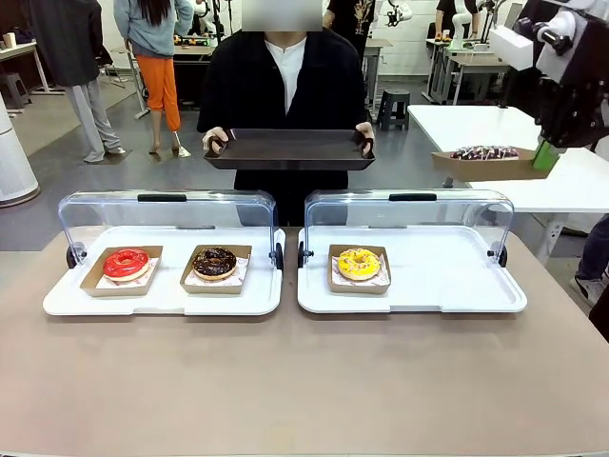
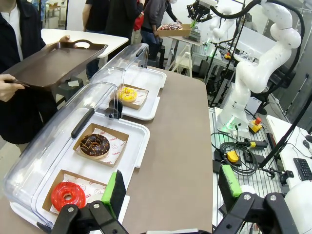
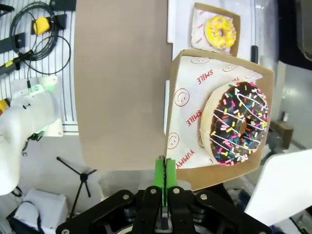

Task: Provide the desired donut to the person.
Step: Pick up and lift the Paper togo box containing the Donut pointed at by the person, then place the picked Paper togo box onto the Handle tray extended by the person.

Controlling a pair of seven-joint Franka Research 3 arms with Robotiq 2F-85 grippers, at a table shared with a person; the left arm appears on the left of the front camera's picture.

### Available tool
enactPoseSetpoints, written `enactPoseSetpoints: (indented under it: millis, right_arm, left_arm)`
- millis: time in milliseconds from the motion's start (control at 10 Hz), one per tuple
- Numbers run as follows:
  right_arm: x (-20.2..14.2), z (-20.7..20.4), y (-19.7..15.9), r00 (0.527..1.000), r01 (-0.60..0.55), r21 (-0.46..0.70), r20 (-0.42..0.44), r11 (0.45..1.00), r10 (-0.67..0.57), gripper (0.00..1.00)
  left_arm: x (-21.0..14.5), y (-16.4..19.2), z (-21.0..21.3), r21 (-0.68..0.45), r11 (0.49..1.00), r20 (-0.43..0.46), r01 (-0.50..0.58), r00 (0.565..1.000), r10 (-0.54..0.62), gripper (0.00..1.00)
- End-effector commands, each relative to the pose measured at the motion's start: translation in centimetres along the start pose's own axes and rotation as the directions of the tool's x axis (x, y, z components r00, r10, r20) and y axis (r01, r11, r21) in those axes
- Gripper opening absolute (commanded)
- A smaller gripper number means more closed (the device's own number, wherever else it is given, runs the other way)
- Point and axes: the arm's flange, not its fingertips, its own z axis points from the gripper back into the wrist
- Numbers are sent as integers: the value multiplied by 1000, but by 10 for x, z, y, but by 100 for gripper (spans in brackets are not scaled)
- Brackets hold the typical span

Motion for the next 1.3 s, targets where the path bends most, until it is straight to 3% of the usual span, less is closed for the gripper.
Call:
enactPoseSetpoints:
  millis: [0,100,200,1200]
  right_arm:
    - [3,-3,-23,999,21,59,-33,998,-19,0]
    - [3,-7,-29,1000,-17,84,-7,996,18,0]
    - [2,-3,-10,1000,1,20,-4,1000,-1,0]
    - [2,-3,-10,1000,1,20,-4,1000,-1,0]
  left_arm:
    - [2,-2,1,0,1000,6,-4,1000,4,100]
    - [2,-2,1,0,1000,6,-4,1000,4,100]
    - [2,-2,1,0,1000,6,-4,1000,4,100]
    - [2,-2,1,0,1000,6,-4,1000,4,100]
